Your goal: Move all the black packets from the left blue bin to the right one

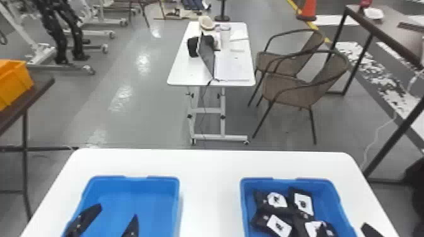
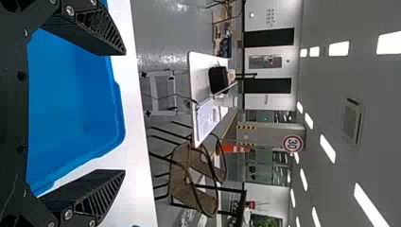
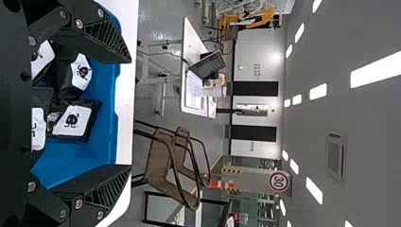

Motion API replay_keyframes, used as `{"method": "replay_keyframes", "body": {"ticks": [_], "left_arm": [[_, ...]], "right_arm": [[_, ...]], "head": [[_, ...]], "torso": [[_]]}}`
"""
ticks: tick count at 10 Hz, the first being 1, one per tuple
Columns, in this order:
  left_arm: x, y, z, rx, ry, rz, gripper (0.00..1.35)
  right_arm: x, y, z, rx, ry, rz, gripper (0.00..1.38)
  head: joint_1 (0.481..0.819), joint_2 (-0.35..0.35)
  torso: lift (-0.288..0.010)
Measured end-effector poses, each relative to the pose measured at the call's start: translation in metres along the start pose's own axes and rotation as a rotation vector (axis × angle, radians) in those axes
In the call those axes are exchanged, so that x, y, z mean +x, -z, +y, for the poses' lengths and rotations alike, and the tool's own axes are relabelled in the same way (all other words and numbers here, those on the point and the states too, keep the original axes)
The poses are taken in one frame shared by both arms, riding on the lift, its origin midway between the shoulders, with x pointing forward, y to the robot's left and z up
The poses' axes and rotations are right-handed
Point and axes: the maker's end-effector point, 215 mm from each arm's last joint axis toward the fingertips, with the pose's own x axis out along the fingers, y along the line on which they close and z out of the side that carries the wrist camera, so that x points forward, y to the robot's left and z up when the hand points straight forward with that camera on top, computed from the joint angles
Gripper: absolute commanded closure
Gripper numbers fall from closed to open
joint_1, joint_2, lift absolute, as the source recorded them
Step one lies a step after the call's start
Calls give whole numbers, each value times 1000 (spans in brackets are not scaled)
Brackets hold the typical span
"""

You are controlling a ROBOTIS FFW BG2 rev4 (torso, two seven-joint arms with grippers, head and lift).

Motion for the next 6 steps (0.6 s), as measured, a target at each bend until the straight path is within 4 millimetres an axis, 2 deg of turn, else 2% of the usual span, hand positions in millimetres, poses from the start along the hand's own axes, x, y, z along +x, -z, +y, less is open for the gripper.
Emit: {"method": "replay_keyframes", "body": {"ticks": [6], "left_arm": [[2, 1, -2, -7, 4, 4, 136]], "right_arm": [[0, -1, 0, 3, 1, 0, 243]], "head": [[695, 4]], "torso": [[0]]}}
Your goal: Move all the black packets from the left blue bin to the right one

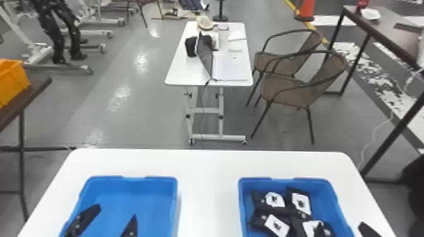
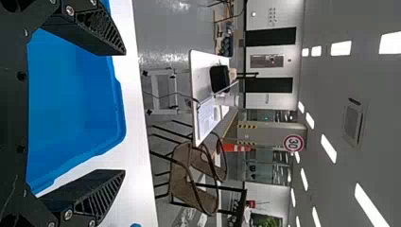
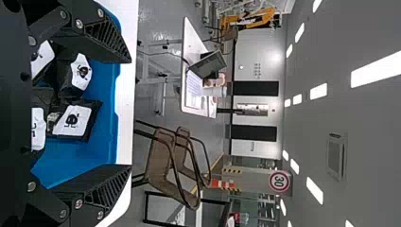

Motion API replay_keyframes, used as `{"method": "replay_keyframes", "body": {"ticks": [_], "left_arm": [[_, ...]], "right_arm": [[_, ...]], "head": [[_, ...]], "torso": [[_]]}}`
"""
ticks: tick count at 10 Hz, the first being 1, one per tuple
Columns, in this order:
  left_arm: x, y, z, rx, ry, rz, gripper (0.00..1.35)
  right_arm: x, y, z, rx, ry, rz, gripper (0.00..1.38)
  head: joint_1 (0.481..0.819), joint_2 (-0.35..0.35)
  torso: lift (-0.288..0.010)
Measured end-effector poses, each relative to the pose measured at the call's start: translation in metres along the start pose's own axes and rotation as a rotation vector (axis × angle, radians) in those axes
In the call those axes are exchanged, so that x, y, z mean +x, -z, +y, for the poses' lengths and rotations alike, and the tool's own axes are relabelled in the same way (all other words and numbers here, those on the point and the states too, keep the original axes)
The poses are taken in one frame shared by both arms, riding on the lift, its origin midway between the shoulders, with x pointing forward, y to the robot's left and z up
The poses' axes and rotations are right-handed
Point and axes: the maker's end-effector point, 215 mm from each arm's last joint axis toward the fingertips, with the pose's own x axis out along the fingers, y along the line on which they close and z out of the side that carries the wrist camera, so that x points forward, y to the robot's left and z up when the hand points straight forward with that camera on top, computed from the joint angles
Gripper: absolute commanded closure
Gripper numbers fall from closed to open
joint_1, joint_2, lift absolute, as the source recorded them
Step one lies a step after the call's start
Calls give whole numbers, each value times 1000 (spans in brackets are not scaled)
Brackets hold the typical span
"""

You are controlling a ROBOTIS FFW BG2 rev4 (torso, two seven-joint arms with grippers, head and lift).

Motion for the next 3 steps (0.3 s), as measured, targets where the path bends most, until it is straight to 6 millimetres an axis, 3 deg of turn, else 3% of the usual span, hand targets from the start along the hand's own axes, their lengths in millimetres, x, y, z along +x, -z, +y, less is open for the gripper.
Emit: {"method": "replay_keyframes", "body": {"ticks": [3], "left_arm": [[0, 0, 0, -2, 0, -1, 136]], "right_arm": [[0, 1, 1, 1, -1, 2, 243]], "head": [[695, 5]], "torso": [[0]]}}
